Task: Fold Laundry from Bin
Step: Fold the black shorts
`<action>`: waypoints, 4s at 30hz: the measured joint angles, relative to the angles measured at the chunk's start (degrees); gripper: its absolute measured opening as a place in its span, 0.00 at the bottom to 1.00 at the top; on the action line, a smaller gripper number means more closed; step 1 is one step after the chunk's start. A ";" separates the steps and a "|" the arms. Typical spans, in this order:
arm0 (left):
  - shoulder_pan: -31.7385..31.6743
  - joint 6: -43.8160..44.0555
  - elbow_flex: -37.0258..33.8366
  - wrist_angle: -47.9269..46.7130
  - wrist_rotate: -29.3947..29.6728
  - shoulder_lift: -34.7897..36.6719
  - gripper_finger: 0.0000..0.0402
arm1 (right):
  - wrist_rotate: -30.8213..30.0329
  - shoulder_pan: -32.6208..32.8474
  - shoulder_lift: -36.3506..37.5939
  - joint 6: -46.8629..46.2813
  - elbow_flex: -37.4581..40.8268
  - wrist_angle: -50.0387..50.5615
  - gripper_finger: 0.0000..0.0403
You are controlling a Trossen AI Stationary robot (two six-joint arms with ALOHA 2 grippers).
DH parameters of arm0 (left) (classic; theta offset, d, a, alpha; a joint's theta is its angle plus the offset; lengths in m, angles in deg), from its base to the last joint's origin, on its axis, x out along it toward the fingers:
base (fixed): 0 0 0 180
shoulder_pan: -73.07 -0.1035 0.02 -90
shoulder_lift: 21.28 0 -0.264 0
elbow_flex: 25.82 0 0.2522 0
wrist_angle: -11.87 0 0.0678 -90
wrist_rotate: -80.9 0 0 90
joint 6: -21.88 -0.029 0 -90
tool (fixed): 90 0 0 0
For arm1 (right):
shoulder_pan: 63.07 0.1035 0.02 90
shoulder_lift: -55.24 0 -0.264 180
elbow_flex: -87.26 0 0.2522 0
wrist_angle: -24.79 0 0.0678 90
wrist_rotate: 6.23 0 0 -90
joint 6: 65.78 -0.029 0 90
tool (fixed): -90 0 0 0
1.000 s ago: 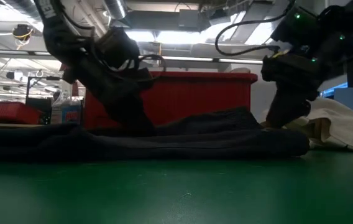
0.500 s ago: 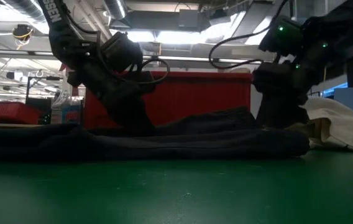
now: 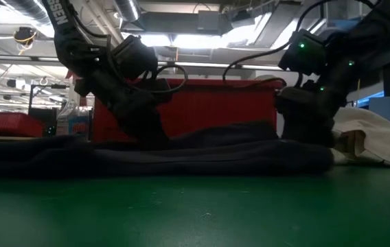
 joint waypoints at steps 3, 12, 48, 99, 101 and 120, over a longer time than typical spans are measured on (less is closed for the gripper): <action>0.01 -0.47 0.00 0.00 0.40 0.00 0.45 | 0.49 -0.03 -0.10 1.01 0.00 -3.45 0.71; 0.02 -1.05 -0.02 0.01 1.39 0.02 0.45 | 2.05 -0.05 -1.79 0.96 0.09 -8.82 0.44; -1.05 -2.48 7.41 -2.73 2.60 -5.51 0.45 | -8.12 0.02 15.44 9.75 -10.62 9.35 0.02; -0.42 -23.65 0.69 -47.75 15.53 13.11 0.45 | -7.46 0.03 16.64 15.07 -12.39 21.13 0.82; -1.45 -26.36 1.53 -51.80 23.68 13.26 0.45 | -6.41 0.03 15.56 16.28 -12.37 20.99 0.82; -1.55 -10.68 10.75 -29.80 2.31 21.09 0.45 | -6.13 6.75 9.82 26.29 -2.87 -3.38 0.81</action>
